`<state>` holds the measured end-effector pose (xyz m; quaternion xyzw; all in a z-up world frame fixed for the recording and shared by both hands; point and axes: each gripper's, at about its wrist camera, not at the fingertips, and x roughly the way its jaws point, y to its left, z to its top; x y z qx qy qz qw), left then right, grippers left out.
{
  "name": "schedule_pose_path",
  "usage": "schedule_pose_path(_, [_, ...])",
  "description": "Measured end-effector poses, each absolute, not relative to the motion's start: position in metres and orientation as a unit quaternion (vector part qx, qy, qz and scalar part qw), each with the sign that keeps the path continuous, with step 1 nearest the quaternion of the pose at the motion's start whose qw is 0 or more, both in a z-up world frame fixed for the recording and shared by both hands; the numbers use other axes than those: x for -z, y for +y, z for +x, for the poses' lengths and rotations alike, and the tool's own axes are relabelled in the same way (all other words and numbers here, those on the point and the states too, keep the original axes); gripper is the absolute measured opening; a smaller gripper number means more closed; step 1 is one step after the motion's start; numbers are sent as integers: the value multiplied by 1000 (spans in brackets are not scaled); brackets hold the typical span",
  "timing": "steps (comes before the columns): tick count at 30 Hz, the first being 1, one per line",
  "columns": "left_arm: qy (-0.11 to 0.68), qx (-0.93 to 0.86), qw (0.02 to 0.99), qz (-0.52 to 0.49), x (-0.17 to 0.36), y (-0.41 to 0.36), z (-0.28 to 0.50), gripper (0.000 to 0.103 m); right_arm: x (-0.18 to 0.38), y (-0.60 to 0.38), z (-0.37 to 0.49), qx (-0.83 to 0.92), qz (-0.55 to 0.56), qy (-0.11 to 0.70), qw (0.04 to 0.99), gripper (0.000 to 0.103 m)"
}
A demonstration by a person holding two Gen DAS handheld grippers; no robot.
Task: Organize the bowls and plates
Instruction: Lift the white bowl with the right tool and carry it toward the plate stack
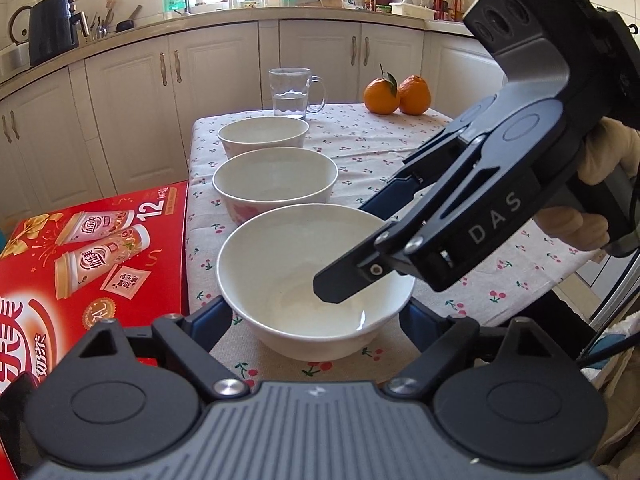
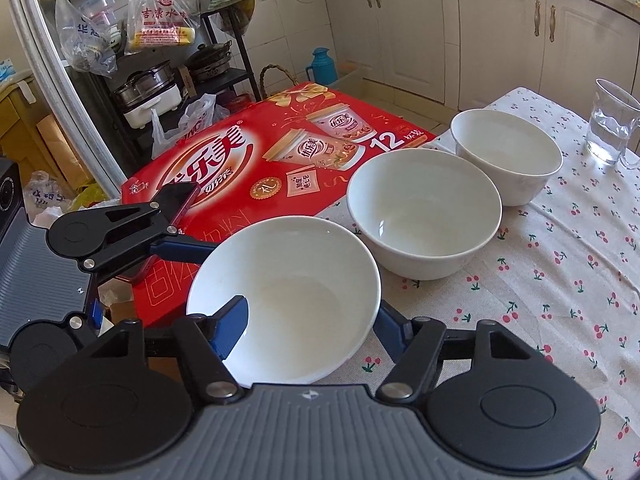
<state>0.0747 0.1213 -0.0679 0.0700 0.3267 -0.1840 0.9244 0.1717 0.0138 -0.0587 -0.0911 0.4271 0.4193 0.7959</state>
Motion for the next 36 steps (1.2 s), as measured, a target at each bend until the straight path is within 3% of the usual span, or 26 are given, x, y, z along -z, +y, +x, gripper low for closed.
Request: schedule_pose_path(36, [296, 351, 880, 120, 67, 6, 134, 90, 49, -126, 167, -267, -45, 422, 865, 74])
